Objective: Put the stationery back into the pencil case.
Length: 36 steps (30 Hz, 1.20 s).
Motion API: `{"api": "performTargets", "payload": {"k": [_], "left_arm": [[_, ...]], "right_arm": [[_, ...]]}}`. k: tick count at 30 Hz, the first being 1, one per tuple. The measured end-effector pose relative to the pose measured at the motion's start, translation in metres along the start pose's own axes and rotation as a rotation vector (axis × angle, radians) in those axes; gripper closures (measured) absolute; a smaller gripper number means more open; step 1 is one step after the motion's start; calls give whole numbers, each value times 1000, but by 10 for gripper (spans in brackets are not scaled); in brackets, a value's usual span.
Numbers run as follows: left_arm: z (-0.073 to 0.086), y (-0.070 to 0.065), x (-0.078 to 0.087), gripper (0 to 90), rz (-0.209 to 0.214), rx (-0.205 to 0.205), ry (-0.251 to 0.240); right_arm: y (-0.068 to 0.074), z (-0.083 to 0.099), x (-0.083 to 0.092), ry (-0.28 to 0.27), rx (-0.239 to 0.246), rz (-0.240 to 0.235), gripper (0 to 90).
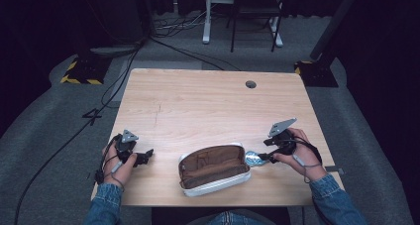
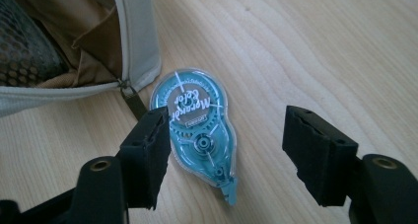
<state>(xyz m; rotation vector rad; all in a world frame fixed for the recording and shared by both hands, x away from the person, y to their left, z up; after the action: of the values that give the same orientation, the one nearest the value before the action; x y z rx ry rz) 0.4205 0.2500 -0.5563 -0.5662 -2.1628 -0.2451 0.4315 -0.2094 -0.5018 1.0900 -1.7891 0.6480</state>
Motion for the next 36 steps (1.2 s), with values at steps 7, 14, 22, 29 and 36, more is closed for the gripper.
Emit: {"api": "performTargets", "payload": {"k": [7,14,22,29,36], "left_arm": [[0,0,0,103,0,0,0],[0,0,0,103,0,0,0],[0,0,0,103,0,0,0],[0,0,0,103,0,0,0],[0,0,0,103,0,0,0]], "right_arm": [[7,3,-14,72,30,-23,355],[10,6,-25,117,52,-40,352],[11,8,-32,148,70,-46,364],[12,7,-34,161,87,-39,383],[13,7,-33,174,112,-26,478]]}}
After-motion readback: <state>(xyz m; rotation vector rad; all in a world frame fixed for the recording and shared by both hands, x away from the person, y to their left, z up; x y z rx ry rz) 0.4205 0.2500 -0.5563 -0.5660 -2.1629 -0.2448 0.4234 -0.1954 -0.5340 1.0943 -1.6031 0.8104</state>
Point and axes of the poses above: each handheld gripper's, and its own axes: x roughly backward along the jaws, z roughly out of its underside, y roughly to its left, the point moved 7 cm from there along -x, roughly forward along the jaws, and after that the axes turned 6 degrees about y, right-handed, at the moved point
